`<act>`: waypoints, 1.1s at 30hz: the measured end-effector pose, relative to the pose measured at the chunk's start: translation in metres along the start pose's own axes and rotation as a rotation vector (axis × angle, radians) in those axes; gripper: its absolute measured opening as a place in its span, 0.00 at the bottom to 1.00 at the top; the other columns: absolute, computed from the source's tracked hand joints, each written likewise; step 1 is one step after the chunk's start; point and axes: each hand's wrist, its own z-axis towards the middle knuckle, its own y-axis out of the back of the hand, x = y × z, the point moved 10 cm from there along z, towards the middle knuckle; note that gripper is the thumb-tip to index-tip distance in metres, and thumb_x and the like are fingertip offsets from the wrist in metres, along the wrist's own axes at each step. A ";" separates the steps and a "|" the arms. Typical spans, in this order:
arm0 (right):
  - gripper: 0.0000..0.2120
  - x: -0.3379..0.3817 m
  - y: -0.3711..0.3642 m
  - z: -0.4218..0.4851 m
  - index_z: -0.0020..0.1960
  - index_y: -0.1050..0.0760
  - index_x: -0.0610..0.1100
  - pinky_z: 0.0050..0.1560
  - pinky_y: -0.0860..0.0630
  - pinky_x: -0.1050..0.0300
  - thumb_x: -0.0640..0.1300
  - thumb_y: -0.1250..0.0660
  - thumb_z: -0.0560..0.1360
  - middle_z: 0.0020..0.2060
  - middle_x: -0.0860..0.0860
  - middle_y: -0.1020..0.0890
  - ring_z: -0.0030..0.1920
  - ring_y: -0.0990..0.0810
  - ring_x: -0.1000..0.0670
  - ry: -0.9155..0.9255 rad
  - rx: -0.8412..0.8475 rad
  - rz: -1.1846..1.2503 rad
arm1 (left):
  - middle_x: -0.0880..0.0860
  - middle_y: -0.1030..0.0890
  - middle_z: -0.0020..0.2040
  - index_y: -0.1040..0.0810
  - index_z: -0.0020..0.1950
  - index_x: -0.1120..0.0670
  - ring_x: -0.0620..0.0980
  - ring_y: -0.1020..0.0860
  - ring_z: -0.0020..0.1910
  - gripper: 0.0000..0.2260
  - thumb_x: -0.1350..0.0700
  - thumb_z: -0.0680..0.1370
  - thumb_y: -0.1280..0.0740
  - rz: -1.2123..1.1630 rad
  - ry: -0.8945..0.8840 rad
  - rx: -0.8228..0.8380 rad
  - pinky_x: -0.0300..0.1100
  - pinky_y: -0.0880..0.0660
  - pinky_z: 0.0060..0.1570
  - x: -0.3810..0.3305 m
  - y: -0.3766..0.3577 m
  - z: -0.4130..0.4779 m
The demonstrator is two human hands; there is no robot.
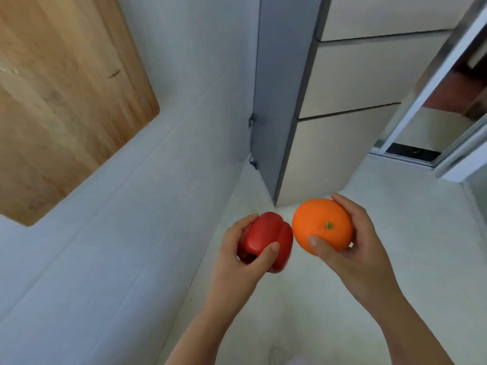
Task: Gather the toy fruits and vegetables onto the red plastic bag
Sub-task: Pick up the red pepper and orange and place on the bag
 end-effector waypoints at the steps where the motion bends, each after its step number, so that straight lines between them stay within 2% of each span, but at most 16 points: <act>1: 0.32 0.000 0.006 -0.005 0.58 0.39 0.66 0.43 0.29 0.68 0.55 0.25 0.61 0.56 0.70 0.35 0.54 0.29 0.61 -0.013 -0.048 -0.001 | 0.46 0.25 0.57 0.27 0.60 0.45 0.38 0.24 0.49 0.27 0.42 0.62 0.30 0.001 -0.011 0.038 0.30 0.26 0.40 -0.004 -0.003 0.003; 4: 0.31 0.002 0.027 -0.021 0.59 0.38 0.64 0.44 0.28 0.65 0.44 0.26 0.64 0.57 0.65 0.33 0.54 0.29 0.59 -0.049 -0.190 -0.009 | 0.45 0.26 0.58 0.28 0.60 0.44 0.40 0.25 0.50 0.25 0.47 0.64 0.29 0.003 -0.041 0.152 0.30 0.26 0.40 -0.015 -0.020 0.009; 6: 0.32 0.006 0.045 -0.033 0.59 0.36 0.64 0.44 0.27 0.66 0.43 0.25 0.64 0.57 0.64 0.31 0.55 0.28 0.58 -0.058 -0.280 -0.024 | 0.45 0.26 0.58 0.28 0.61 0.44 0.40 0.25 0.51 0.24 0.47 0.65 0.30 0.008 -0.069 0.235 0.29 0.26 0.40 -0.025 -0.036 0.012; 9: 0.31 0.015 0.073 -0.053 0.59 0.35 0.63 0.42 0.26 0.70 0.50 0.27 0.60 0.58 0.65 0.31 0.55 0.29 0.63 -0.066 -0.402 -0.063 | 0.44 0.26 0.58 0.28 0.61 0.44 0.40 0.25 0.52 0.24 0.47 0.66 0.28 0.001 -0.110 0.352 0.30 0.25 0.41 -0.041 -0.065 0.011; 12: 0.32 0.017 0.103 -0.073 0.59 0.34 0.63 0.43 0.26 0.68 0.57 0.29 0.56 0.59 0.63 0.30 0.53 0.27 0.63 -0.092 -0.522 -0.077 | 0.44 0.26 0.58 0.28 0.60 0.43 0.43 0.25 0.54 0.23 0.49 0.68 0.26 -0.018 -0.137 0.466 0.30 0.24 0.42 -0.054 -0.098 0.006; 14: 0.32 0.019 0.123 -0.085 0.59 0.34 0.63 0.42 0.26 0.68 0.60 0.32 0.54 0.58 0.64 0.29 0.52 0.27 0.64 -0.099 -0.592 -0.082 | 0.43 0.25 0.58 0.28 0.59 0.42 0.43 0.25 0.55 0.23 0.47 0.66 0.28 -0.020 -0.153 0.537 0.34 0.23 0.46 -0.061 -0.122 0.001; 18: 0.31 0.017 0.159 -0.113 0.57 0.34 0.65 0.45 0.27 0.64 0.60 0.33 0.55 0.57 0.64 0.28 0.52 0.26 0.63 -0.116 -0.702 -0.101 | 0.42 0.25 0.59 0.28 0.59 0.40 0.39 0.25 0.55 0.24 0.46 0.64 0.29 -0.066 -0.162 0.658 0.37 0.23 0.50 -0.074 -0.169 -0.015; 26: 0.29 0.001 0.254 -0.188 0.55 0.35 0.67 0.42 0.30 0.76 0.61 0.33 0.55 0.56 0.65 0.29 0.51 0.27 0.66 -0.184 -0.958 -0.168 | 0.44 0.25 0.59 0.27 0.59 0.41 0.41 0.25 0.56 0.26 0.41 0.62 0.30 -0.070 -0.230 0.864 0.45 0.24 0.55 -0.094 -0.287 -0.069; 33: 0.30 -0.030 0.364 -0.277 0.57 0.35 0.66 0.43 0.30 0.77 0.62 0.33 0.56 0.56 0.64 0.28 0.52 0.27 0.66 -0.257 -1.168 -0.184 | 0.46 0.24 0.59 0.26 0.59 0.43 0.42 0.24 0.56 0.26 0.42 0.62 0.30 -0.067 -0.258 1.059 0.46 0.24 0.54 -0.112 -0.420 -0.156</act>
